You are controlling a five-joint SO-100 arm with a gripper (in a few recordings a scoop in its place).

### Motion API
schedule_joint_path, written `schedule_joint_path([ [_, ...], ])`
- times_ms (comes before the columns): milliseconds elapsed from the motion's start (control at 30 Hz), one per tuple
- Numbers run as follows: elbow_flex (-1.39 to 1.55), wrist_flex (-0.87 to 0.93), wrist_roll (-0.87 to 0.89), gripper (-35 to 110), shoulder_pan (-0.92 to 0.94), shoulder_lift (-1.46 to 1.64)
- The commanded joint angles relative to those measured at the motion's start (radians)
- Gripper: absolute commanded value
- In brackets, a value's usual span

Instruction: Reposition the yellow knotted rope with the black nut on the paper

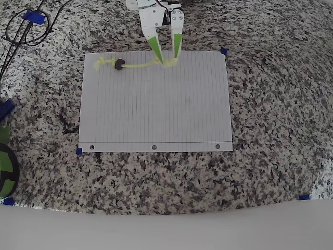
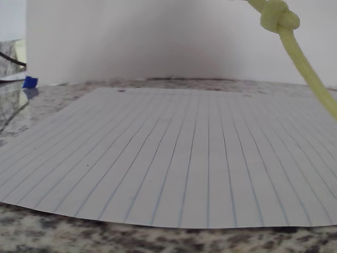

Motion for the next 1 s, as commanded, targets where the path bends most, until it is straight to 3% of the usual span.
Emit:
schedule_joint_path([
  [0,-0.005,0.0,0.077,0,-0.026,0.005],
  [333,-0.002,-0.011,0.135,1,-0.095,-0.005],
  [367,-0.002,-0.011,0.135,5,-0.094,-0.006],
  [433,-0.002,0.0,0.135,33,-0.089,-0.006],
  [533,-0.002,0.003,0.135,61,-0.089,-0.005],
  [567,-0.002,0.003,0.135,64,-0.089,-0.005],
  [967,-0.041,-0.018,0.077,65,-0.041,-0.041],
])
